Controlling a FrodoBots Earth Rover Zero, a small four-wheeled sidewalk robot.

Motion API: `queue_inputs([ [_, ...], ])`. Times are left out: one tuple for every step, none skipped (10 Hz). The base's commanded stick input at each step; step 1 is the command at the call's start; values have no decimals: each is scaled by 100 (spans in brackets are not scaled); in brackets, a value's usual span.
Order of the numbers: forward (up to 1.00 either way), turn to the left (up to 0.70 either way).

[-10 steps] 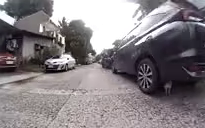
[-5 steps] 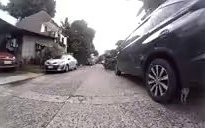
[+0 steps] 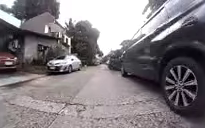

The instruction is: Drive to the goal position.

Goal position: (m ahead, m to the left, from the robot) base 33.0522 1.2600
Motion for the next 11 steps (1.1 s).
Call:
queue_inputs([
  [70,0],
  [70,0],
  [70,0],
  [70,0],
  [70,0],
  [70,0],
  [70,0],
  [70,0],
  [70,0],
  [70,0],
  [70,0],
])
